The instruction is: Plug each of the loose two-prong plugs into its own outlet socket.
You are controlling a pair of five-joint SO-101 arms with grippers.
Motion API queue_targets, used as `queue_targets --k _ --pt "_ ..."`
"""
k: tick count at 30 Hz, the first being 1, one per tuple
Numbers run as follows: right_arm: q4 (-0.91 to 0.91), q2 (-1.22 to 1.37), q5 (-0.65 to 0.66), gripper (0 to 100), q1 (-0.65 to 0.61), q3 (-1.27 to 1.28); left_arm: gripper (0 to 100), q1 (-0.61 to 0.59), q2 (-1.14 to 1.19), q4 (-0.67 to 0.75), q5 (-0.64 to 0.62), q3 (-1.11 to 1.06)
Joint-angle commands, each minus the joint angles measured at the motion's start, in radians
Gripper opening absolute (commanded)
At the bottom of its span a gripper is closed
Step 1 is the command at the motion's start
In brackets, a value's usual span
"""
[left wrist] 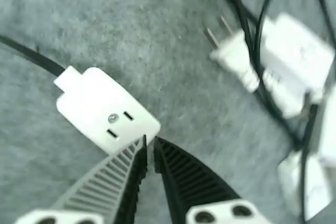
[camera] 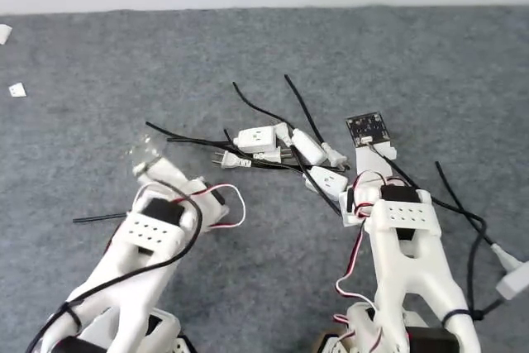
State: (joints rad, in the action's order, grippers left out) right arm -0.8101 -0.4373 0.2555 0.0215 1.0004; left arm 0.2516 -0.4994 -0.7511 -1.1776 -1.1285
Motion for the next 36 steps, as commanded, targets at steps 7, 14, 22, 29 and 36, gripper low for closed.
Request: queue_targets --k 7,14,22,29,36 --pt "0.015 -0.001 0.029 16.7 -0.030 -0.005 18 -0.078 0.008 0.071 -0.071 0.008" --pt "0.015 -0.001 0.049 16.6 -0.031 -0.003 22 -0.089 -0.003 0.005 -0.077 0.022" --pt "0.015 0.001 0.054 16.6 -0.035 -0.003 22 -0.158 0.006 -0.216 -0.074 0.168" --pt "0.004 0.088 0.055 16.6 -0.047 -0.054 22 -0.173 0.009 -0.215 -0.077 0.174" --pt "-0.025 0.140 0.055 16.6 -0.047 -0.098 22 -0.181 0.009 -0.216 -0.117 0.174"
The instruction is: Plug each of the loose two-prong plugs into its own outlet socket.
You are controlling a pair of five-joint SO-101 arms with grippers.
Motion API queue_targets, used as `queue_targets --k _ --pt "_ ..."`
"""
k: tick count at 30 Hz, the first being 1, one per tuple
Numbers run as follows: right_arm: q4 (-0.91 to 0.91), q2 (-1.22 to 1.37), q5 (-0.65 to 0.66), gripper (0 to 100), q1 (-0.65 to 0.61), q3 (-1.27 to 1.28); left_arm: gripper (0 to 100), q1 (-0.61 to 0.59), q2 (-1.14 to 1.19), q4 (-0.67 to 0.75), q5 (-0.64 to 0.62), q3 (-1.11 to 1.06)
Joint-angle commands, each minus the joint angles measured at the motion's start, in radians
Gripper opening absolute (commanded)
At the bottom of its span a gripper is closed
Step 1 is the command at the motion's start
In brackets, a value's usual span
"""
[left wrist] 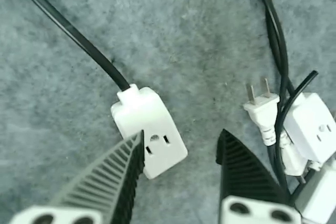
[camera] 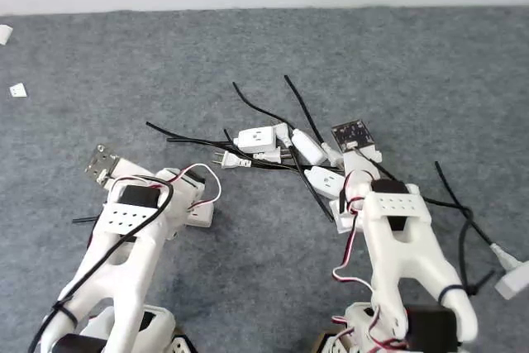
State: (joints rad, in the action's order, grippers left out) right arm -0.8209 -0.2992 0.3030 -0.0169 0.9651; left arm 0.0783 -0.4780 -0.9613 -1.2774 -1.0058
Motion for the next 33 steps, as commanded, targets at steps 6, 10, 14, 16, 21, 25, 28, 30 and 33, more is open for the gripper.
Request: queue_targets --k 6,10,14,16,21,25,28,30,33 --pt "-0.013 0.004 0.008 16.6 -0.008 -0.063 22 -0.006 -0.006 -0.006 -0.020 0.053" --pt "-0.010 0.005 0.008 16.6 -0.012 -0.064 22 -0.006 0.127 -0.012 -0.023 0.114" --pt "-0.010 0.007 0.008 16.6 -0.013 -0.064 22 -0.003 0.302 -0.028 -0.044 0.214" --pt "-0.010 0.007 0.008 16.6 -0.013 -0.064 22 -0.002 0.333 -0.026 -0.043 0.232" --pt "-0.008 0.007 0.009 16.6 -0.013 -0.064 22 0.005 0.296 -0.032 -0.041 0.214" --pt "-0.007 0.007 0.009 16.7 -0.013 -0.064 22 0.000 0.242 -0.063 -0.021 0.179" --pt "-0.005 0.007 0.009 16.7 -0.013 -0.064 22 -0.002 0.203 -0.097 -0.003 0.180" --pt "-0.005 0.008 0.009 16.7 -0.013 -0.064 22 -0.002 0.195 -0.107 -0.003 0.183" --pt "-0.005 0.008 0.009 16.7 -0.013 -0.064 22 -0.002 0.227 -0.169 -0.005 0.242"
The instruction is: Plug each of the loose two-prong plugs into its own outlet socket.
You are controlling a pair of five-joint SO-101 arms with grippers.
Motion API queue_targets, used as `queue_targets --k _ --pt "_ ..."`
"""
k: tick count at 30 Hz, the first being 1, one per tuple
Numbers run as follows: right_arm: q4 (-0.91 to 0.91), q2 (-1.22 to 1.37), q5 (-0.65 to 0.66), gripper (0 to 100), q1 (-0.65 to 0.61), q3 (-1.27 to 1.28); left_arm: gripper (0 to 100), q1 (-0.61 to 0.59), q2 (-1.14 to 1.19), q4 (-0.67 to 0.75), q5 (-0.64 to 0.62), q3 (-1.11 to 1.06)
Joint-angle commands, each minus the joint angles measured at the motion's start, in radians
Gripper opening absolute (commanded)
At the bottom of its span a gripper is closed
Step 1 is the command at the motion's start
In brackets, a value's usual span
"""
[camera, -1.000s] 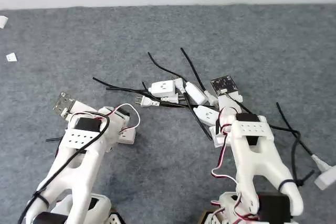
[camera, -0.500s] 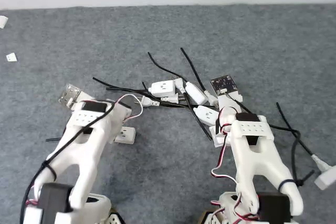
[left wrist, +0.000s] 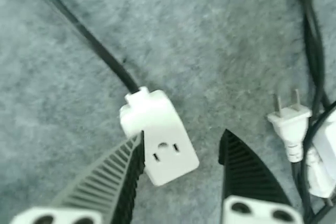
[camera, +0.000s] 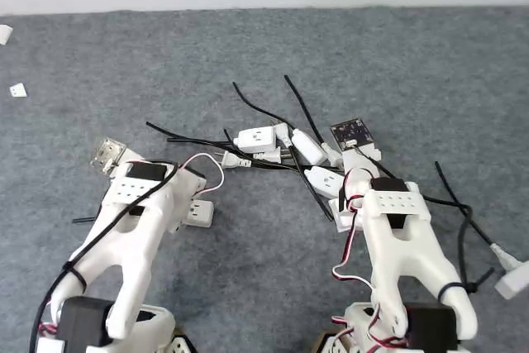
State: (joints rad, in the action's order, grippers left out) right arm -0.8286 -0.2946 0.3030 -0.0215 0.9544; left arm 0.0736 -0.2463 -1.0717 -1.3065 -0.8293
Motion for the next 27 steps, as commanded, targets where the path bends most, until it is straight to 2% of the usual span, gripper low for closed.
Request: queue_targets --k 1,4,12,19,22,25,27 --pt "0.002 0.004 0.009 16.7 -0.008 -0.054 22 0.003 0.020 -0.086 0.025 0.094" --pt "0.002 0.004 0.009 16.8 -0.008 -0.054 22 0.003 0.112 -0.140 0.025 0.165" --pt "0.002 0.004 0.011 16.8 -0.008 -0.054 22 0.005 0.321 -0.138 0.025 0.280" --pt "0.001 0.004 0.011 16.8 -0.008 -0.054 22 0.003 0.420 -0.025 0.028 0.292" --pt "0.001 0.004 0.011 16.7 -0.007 -0.054 15 0.003 0.423 -0.023 0.029 0.294" --pt "0.001 0.004 0.011 16.7 -0.005 -0.054 1 0.003 0.388 -0.028 0.038 0.289" --pt "0.001 0.004 0.011 16.6 -0.005 -0.054 2 0.015 0.341 -0.048 0.123 0.275"
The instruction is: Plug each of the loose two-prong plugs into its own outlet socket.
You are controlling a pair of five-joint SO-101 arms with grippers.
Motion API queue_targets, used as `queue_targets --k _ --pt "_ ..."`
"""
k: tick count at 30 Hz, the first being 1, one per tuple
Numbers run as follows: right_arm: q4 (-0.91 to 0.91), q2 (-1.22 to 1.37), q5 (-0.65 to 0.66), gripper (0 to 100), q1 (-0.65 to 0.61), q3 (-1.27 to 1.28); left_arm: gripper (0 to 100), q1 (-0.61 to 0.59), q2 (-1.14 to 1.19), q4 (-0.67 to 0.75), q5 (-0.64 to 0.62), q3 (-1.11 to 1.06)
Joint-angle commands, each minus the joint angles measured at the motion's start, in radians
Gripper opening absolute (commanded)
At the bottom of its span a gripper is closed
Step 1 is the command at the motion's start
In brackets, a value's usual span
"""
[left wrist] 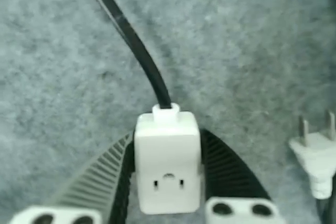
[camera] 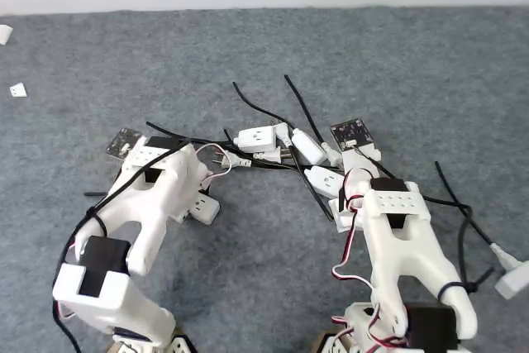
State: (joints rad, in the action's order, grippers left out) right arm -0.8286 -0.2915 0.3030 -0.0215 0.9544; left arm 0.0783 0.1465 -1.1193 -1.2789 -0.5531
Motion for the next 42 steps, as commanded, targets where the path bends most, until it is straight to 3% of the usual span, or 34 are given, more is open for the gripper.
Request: queue_targets --k 1,12,15,18,23,27,30,35,40,42 --pt "0.001 0.001 0.011 16.6 -0.005 -0.054 1 0.018 -0.081 -0.008 0.180 -0.010" --pt "0.001 0.001 0.011 16.6 -0.004 -0.054 1 0.025 -0.491 -0.049 1.318 -0.239" --pt "0.001 0.001 0.011 16.6 -0.004 -0.054 1 0.026 -0.612 0.021 1.531 -0.348" --pt "0.002 0.002 0.011 16.6 -0.004 -0.054 1 0.025 -0.764 0.173 1.665 -0.495" --pt "0.002 0.002 0.011 16.6 -0.004 -0.054 1 0.023 -1.063 0.336 1.691 -0.722" --pt "0.002 0.002 0.011 16.6 -0.005 -0.054 1 -0.025 -1.198 0.213 1.551 -0.728" --pt "0.002 0.002 0.011 16.6 -0.007 -0.054 1 -0.091 -1.209 0.249 1.533 -0.743" --pt "0.002 0.002 0.011 16.6 -0.005 -0.054 1 -0.114 -1.211 0.565 1.528 -0.895" --pt "0.002 0.002 0.011 16.5 -0.005 -0.054 2 -0.115 -1.209 1.066 1.478 -1.124" --pt "0.002 0.002 0.011 16.5 -0.005 -0.054 2 -0.123 -1.204 1.132 1.441 -1.115"
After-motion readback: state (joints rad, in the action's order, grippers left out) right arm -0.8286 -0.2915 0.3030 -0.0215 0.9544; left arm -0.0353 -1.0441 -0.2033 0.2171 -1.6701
